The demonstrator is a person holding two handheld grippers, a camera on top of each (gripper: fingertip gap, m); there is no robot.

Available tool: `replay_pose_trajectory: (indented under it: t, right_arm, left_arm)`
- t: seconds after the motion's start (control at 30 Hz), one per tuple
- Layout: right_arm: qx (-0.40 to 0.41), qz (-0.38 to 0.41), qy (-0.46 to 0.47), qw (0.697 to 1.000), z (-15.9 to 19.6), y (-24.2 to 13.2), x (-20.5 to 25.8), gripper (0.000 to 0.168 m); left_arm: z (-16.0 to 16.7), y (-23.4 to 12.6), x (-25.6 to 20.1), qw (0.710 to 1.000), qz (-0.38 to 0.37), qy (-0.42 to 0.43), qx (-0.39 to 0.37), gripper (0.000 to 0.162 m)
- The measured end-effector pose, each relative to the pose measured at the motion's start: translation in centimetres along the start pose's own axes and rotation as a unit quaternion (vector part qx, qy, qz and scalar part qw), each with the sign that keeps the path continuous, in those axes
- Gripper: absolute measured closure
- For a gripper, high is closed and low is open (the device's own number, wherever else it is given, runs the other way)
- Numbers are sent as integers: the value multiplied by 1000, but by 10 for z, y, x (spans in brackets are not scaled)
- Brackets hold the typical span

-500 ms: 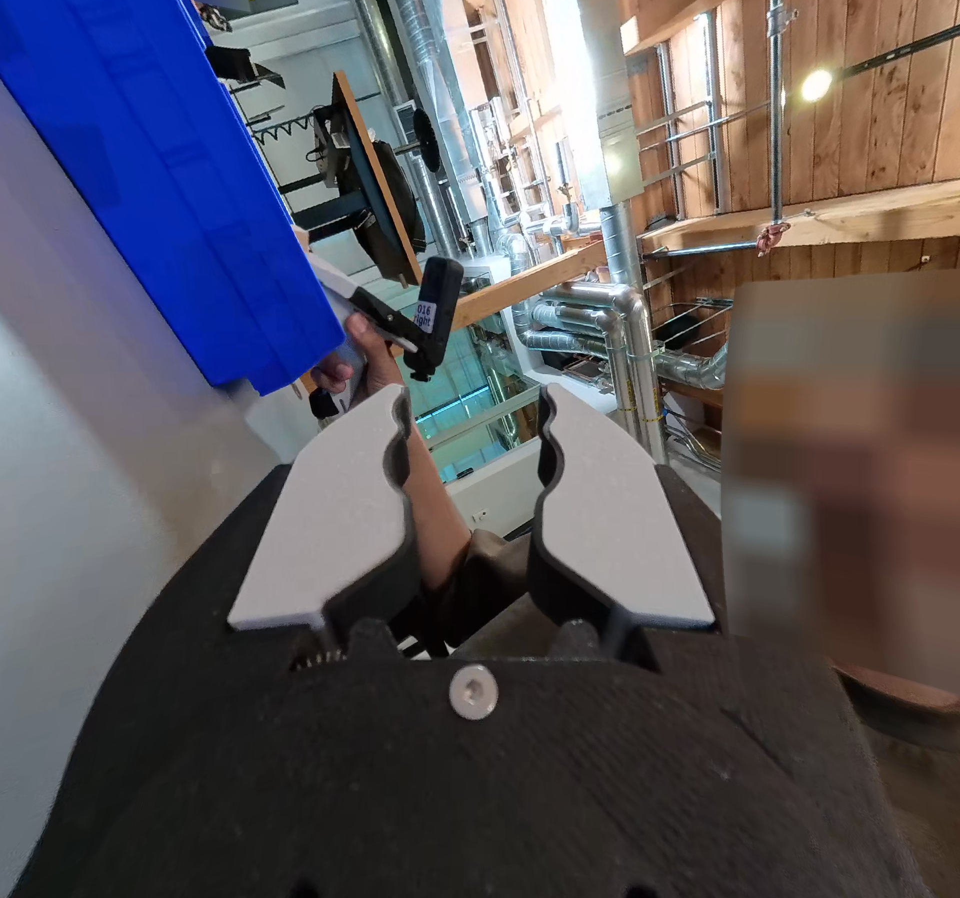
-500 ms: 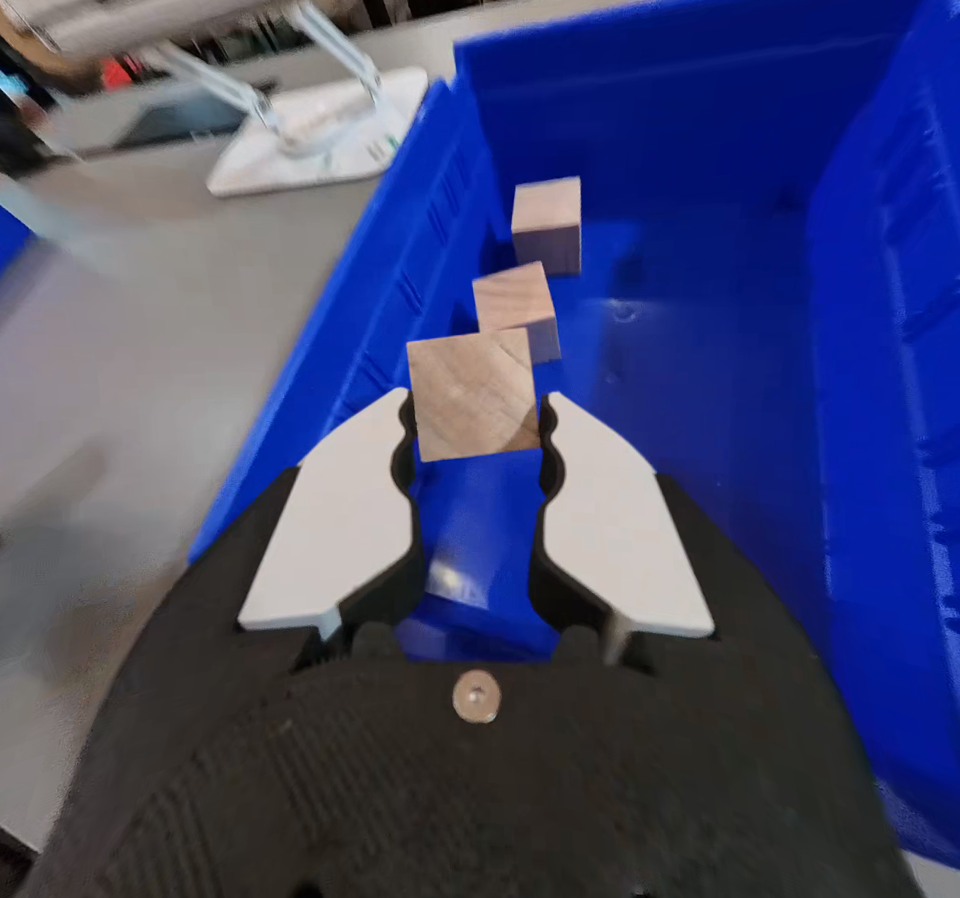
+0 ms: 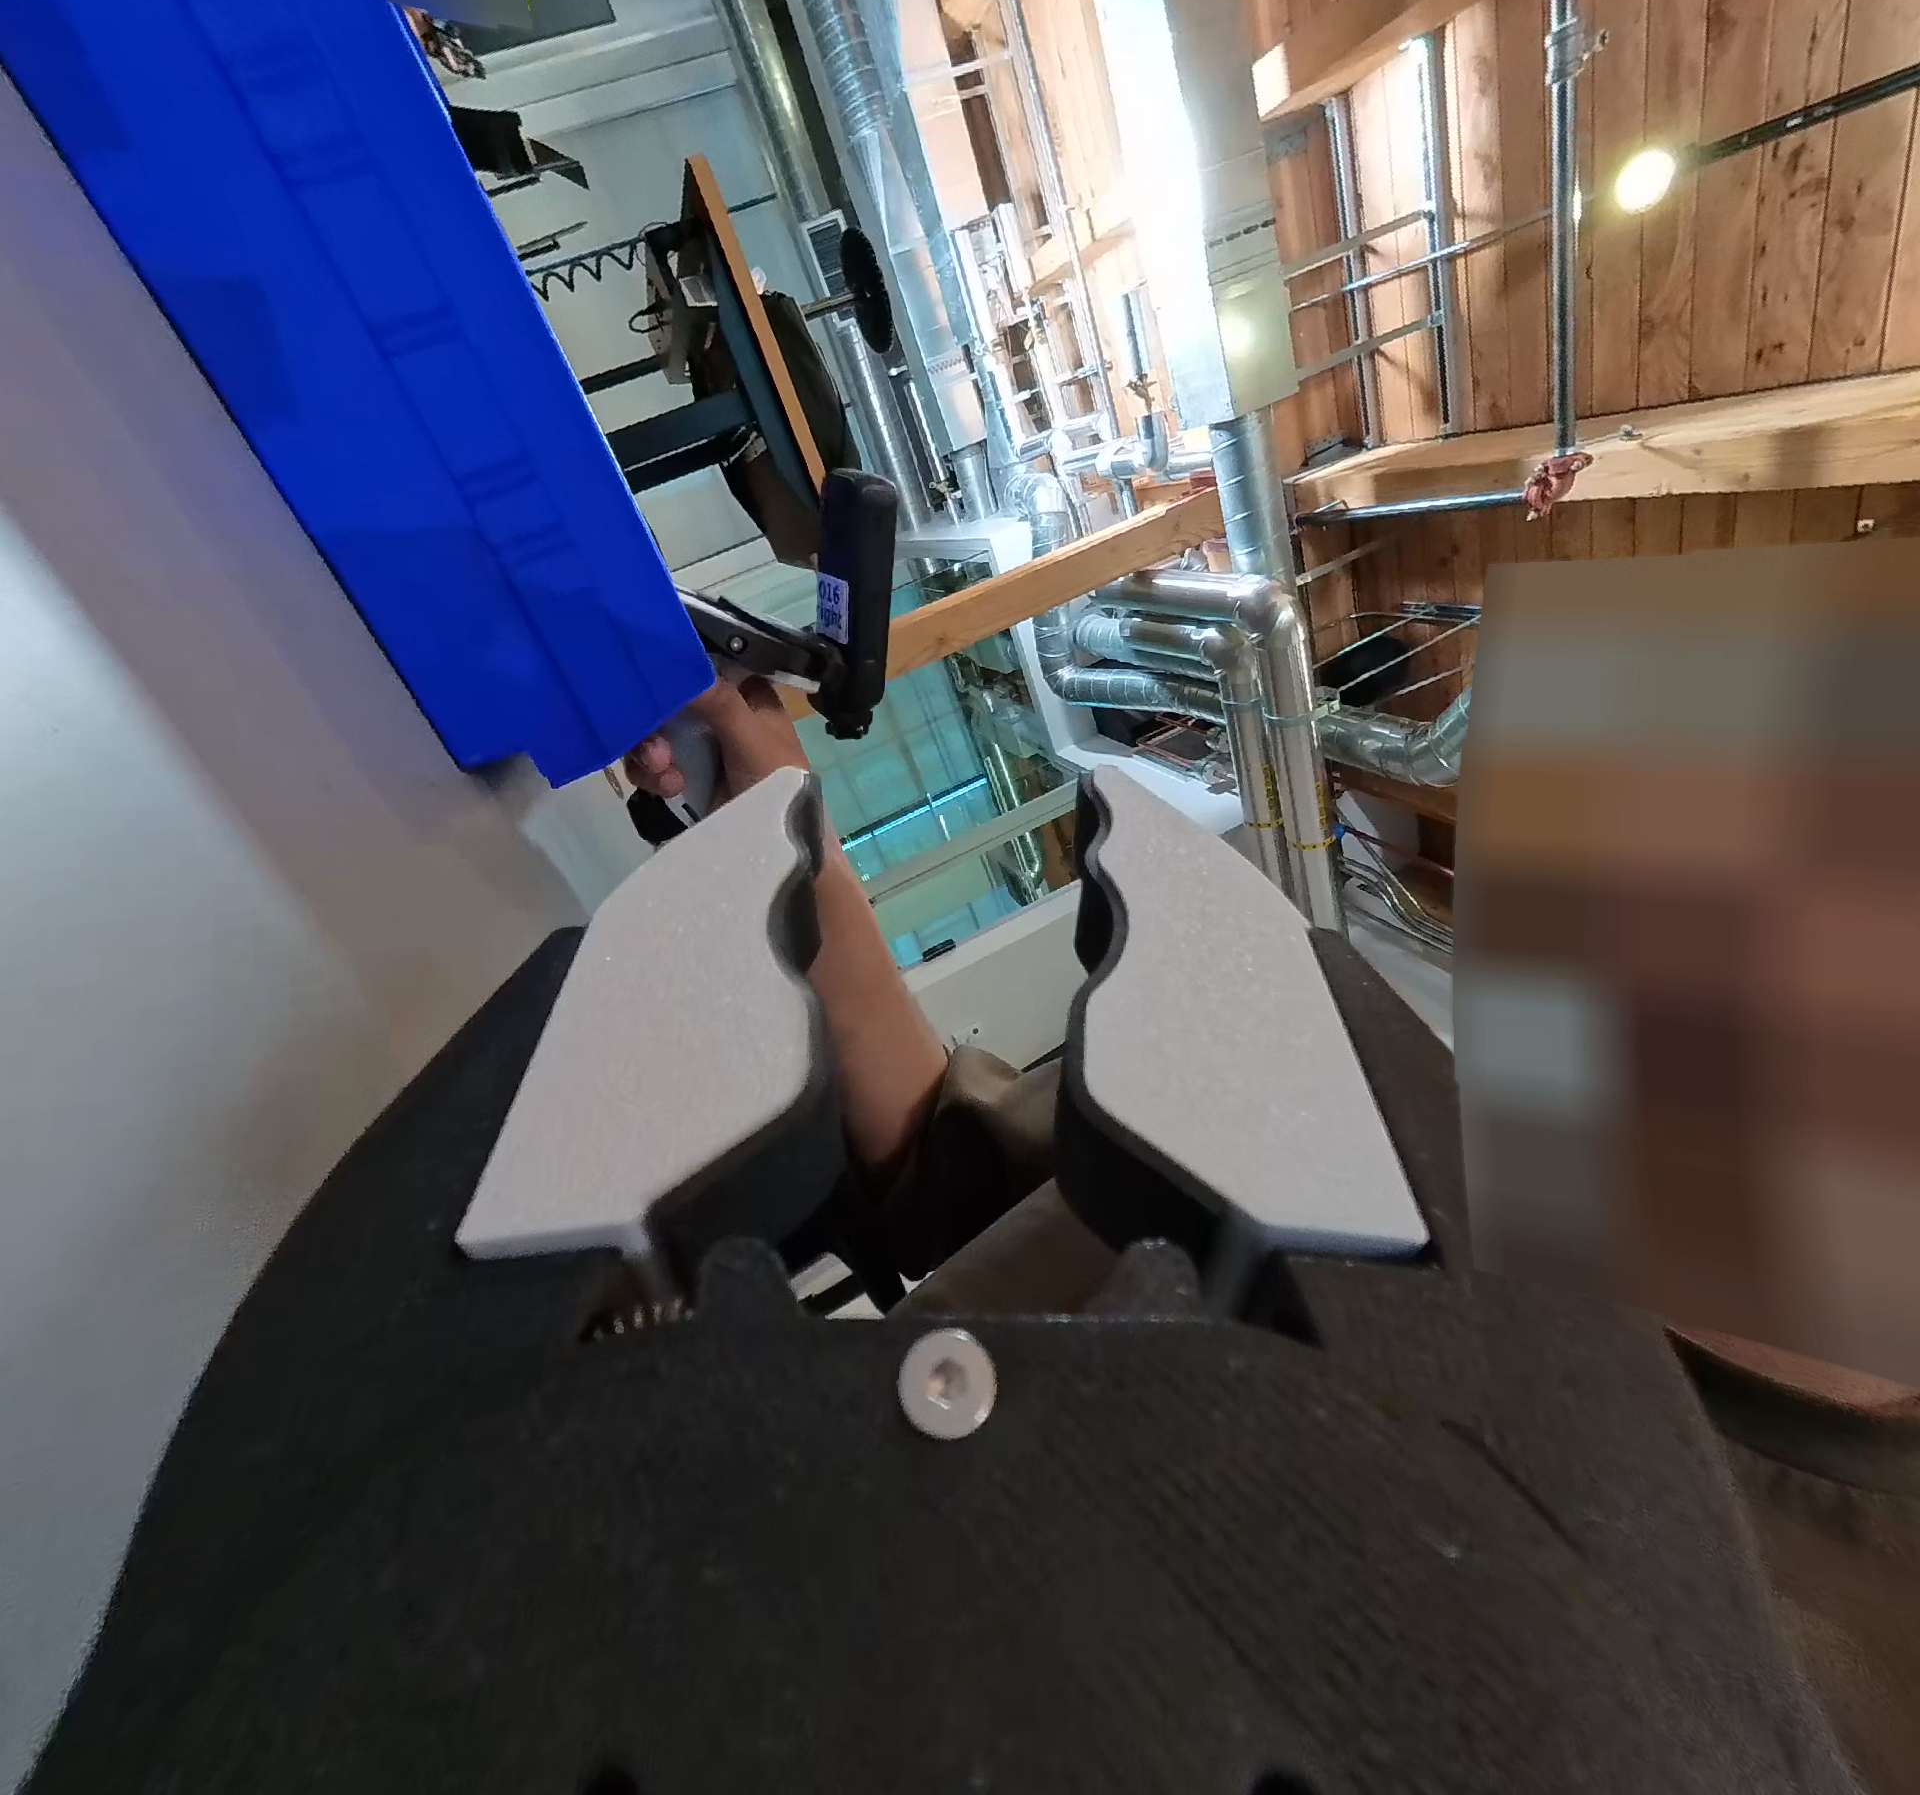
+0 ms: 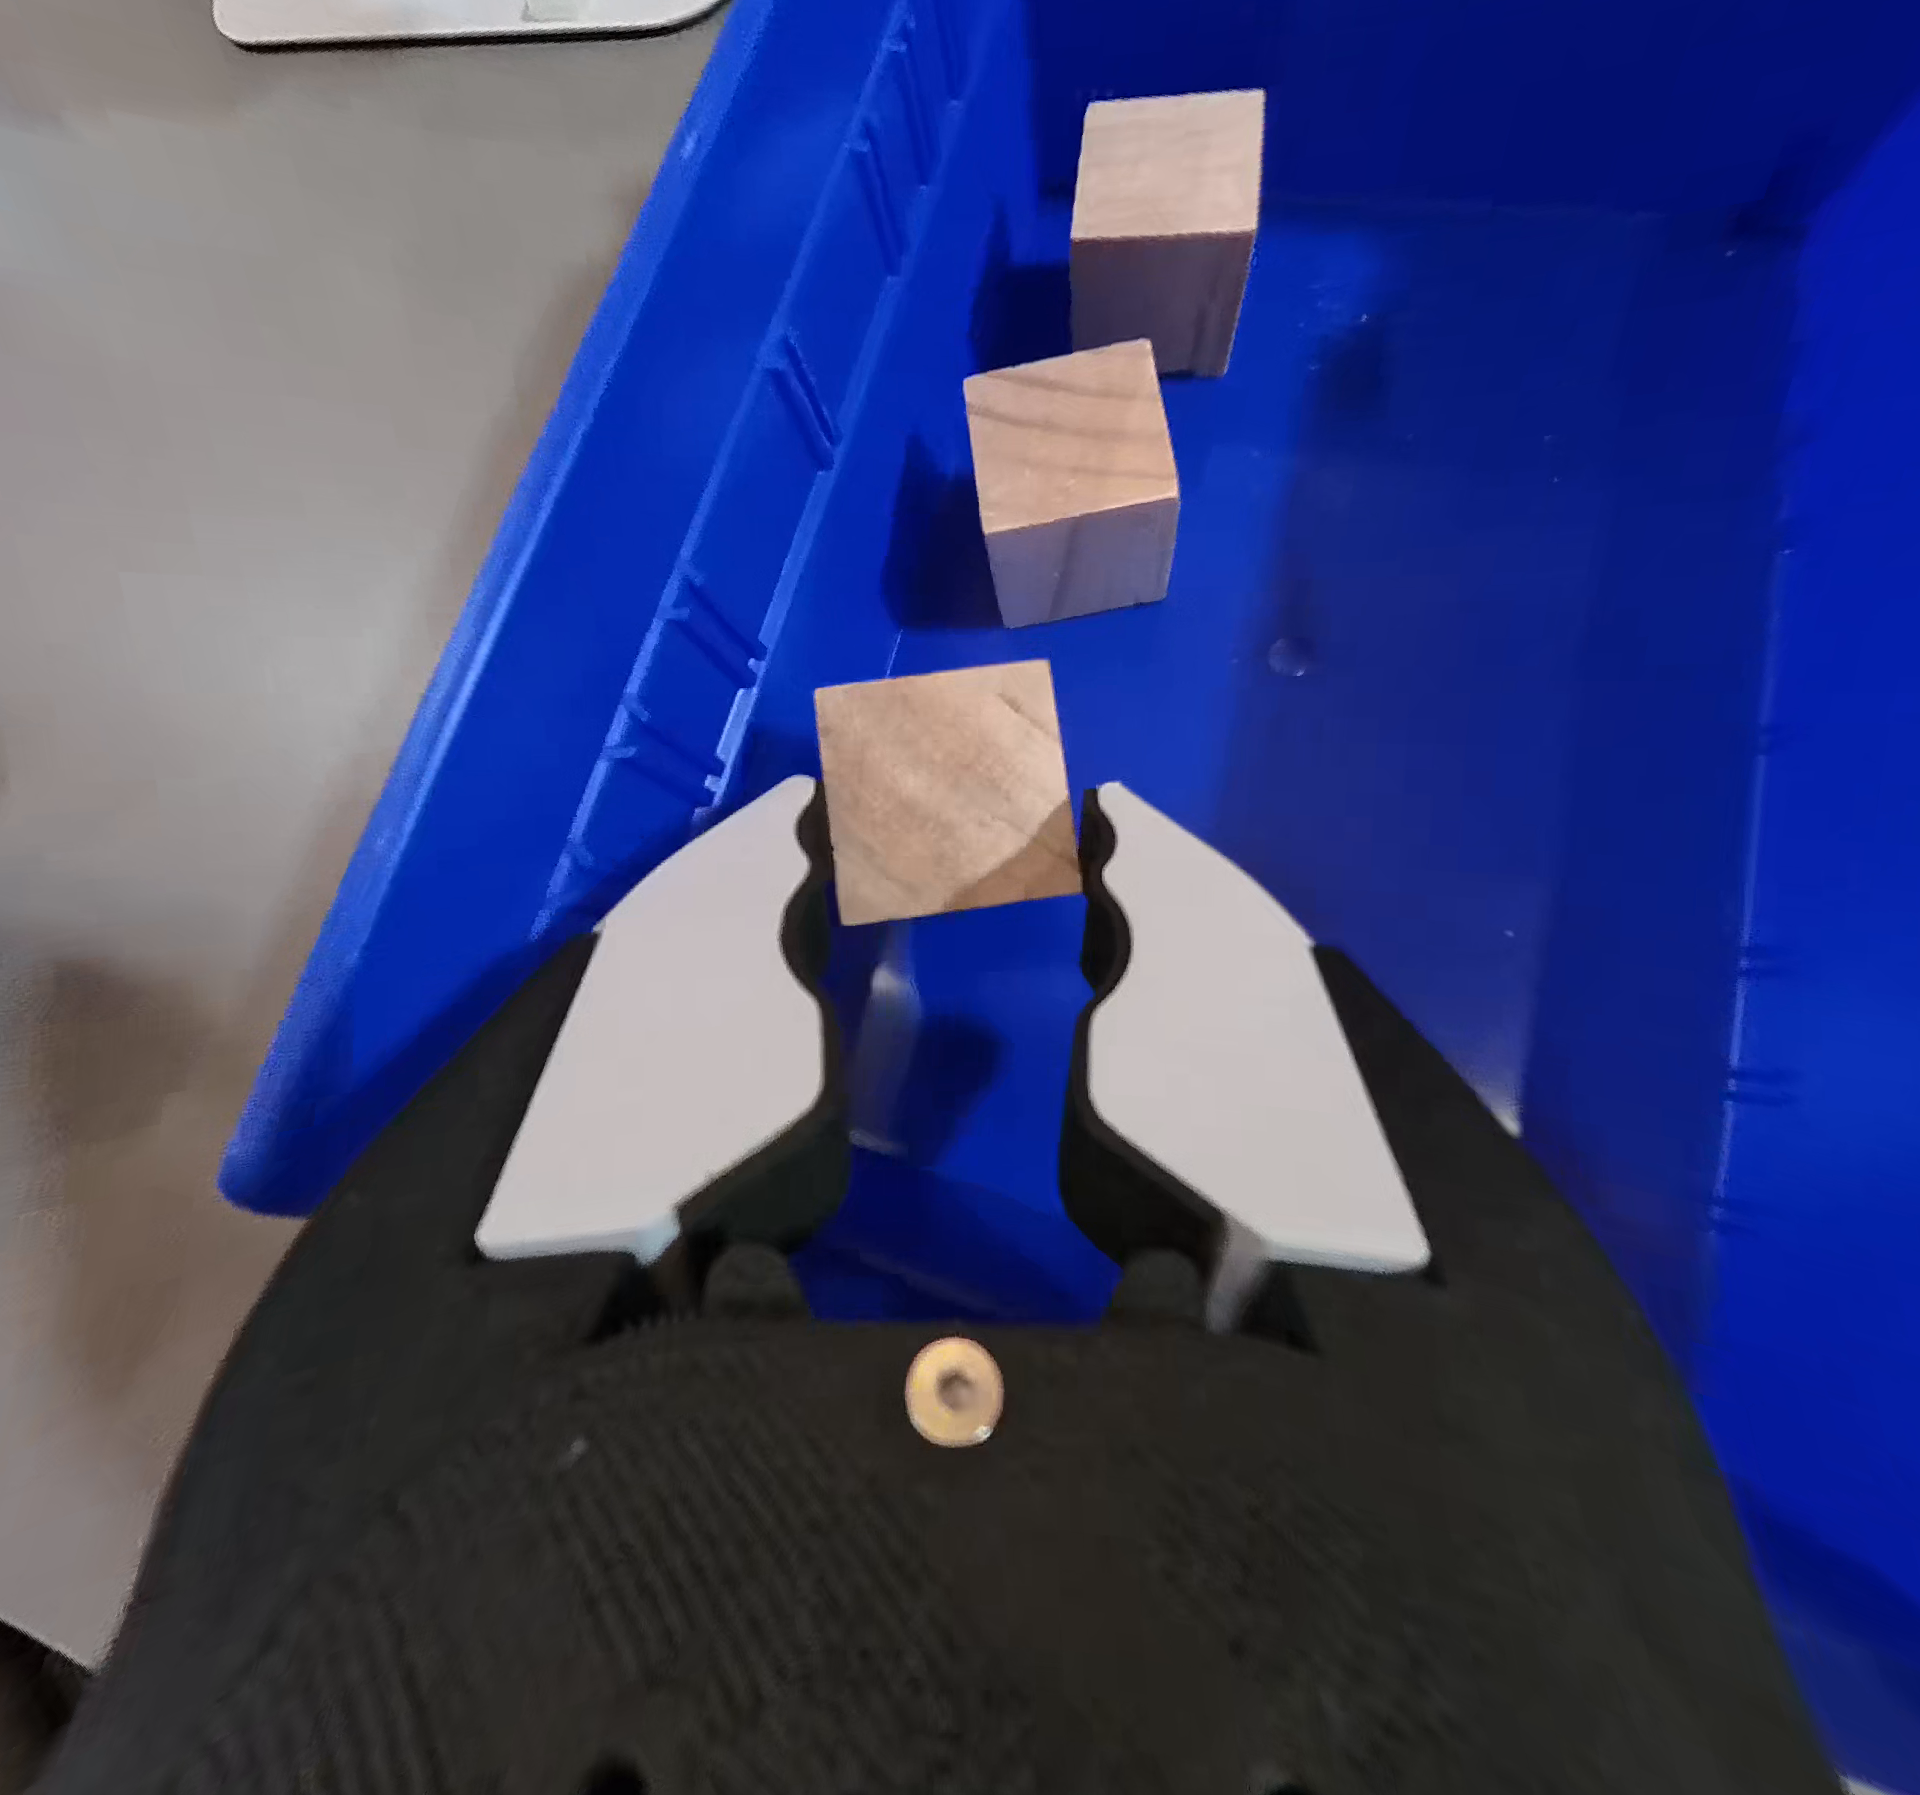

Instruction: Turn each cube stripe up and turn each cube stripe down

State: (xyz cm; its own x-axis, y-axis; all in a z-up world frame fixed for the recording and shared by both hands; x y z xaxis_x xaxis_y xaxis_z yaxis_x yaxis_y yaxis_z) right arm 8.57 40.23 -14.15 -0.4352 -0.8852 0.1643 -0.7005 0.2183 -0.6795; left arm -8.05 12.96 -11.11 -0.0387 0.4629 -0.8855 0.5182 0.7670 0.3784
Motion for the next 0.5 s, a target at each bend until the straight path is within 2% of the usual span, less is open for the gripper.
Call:
replay_pose_trajectory:
  t: [0.2,0.33,0.43,0.5]
  right_arm:
    - [0,9,-5,1000,0,2,-1,123]
    - [-32,6,0,999,-7,-5,0,117]
    - [-106,1,6,994,-21,-20,-2,118]
    - [-241,-8,-3,971,-39,-48,1,134]
  left_arm:
    - [0,-2,1,1000,-5,4,0,115]
    - [-1,-3,2,1000,-8,4,-1,115]
    - [-2,-4,2,1000,-10,7,0,115]
    - [-3,-4,3,1000,-12,9,1,115]
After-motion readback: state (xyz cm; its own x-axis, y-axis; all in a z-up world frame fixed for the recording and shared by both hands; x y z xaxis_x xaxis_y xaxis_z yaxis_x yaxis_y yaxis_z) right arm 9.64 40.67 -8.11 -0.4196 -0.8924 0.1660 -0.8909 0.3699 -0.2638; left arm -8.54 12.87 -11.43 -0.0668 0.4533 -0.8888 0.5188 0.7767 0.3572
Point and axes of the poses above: each gripper's, where its closed fingertips meet, y out along the fingers, z out of its underside, x = y × z across the jaws, the point moved 6 cm from there along -y, back along the fingers, and after that the axes turned 1 degree about x, right-handed, at the moved point
